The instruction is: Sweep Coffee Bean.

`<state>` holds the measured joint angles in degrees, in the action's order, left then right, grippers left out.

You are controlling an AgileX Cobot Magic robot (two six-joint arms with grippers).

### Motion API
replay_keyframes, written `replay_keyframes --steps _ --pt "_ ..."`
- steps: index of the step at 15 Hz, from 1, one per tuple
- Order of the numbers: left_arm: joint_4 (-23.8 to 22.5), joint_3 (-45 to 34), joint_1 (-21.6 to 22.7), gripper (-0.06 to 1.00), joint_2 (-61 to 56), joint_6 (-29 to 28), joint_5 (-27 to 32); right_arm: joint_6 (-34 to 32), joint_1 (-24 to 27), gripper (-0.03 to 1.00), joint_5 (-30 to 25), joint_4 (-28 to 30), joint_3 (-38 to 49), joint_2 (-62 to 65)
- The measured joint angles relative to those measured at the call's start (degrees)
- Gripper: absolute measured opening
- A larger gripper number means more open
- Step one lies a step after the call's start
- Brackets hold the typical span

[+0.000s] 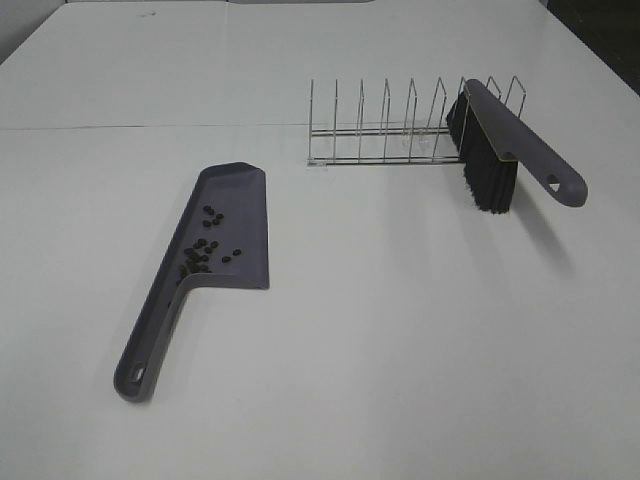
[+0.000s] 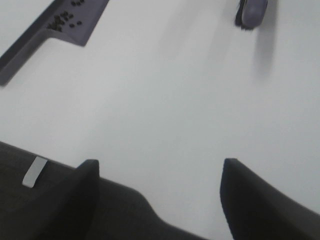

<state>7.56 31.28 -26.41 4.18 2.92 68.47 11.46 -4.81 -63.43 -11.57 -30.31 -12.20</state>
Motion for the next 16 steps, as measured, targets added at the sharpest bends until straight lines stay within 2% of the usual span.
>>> replay_keyframes --steps 4,16 --pt "0.06 -2.58 0.00 0.62 -0.23 3.27 -6.88 1.43 0.00 0.57 1.32 0.40 1.20 10.14" --pt "0.06 -2.64 0.00 0.63 -0.23 3.32 -7.28 1.49 0.00 0.57 1.32 0.40 1.26 10.43"
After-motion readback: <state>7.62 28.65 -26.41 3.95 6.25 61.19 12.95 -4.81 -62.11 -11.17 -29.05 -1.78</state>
